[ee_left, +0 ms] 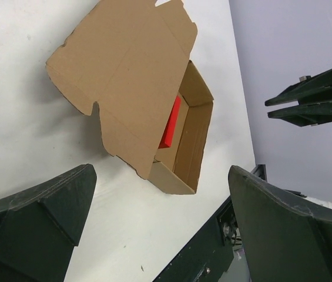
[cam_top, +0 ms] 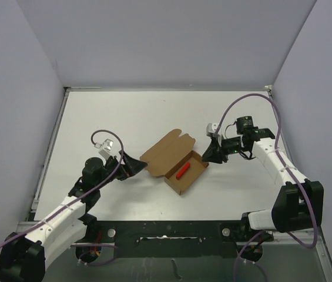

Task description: Fold the paper box

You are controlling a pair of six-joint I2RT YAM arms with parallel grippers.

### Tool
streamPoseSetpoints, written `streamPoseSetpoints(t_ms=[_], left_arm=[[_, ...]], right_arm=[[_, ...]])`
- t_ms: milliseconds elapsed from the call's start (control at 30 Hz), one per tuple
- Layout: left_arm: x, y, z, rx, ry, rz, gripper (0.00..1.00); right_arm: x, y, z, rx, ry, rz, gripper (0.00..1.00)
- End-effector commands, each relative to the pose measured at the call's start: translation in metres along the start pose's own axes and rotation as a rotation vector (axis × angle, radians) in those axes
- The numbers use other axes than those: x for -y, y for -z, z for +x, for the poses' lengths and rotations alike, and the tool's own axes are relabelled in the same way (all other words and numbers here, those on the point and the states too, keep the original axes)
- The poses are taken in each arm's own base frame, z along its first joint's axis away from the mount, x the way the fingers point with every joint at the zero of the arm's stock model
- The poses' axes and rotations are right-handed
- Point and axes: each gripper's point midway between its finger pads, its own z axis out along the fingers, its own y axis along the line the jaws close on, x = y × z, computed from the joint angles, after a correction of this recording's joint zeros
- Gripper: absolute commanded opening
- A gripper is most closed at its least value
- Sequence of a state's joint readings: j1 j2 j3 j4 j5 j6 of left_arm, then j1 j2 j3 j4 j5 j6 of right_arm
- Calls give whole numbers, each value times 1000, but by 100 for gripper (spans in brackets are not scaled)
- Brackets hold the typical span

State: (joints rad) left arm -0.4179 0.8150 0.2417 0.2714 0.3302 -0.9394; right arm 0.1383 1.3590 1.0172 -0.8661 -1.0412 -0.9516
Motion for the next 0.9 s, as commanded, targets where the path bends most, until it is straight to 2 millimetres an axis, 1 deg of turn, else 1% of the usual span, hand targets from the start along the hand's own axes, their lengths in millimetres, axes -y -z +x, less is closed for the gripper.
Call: streamPoseSetpoints(t_ms=[0,233,367,467,567,633,733,867], left_arm=[[21,0,-7,14,-31,102,96],[21,8,-5,-24,-112,66,94],[24,12,-9,-16,-152,61,93],[27,15,-13,-24,-164,45,93],[29,16,-15,-19,-152,51,93],[29,15,-15,-14,-127,56,92],[24,14,-9,-14,-72,56,87],[18,14,-3,-9,-11,64,83]], right_arm=[[6,13,-25,64,59,54,19],[16,24,-12,87,19,91,20],[23,35,-7,107,-16,123,20],[27,43,-7,116,-19,151,20],[27,45,-10,123,-21,164,20],[26,45,-13,130,-23,164,22],[24,38,-16,111,-28,150,23],[23,18,-13,21,-53,123,23]])
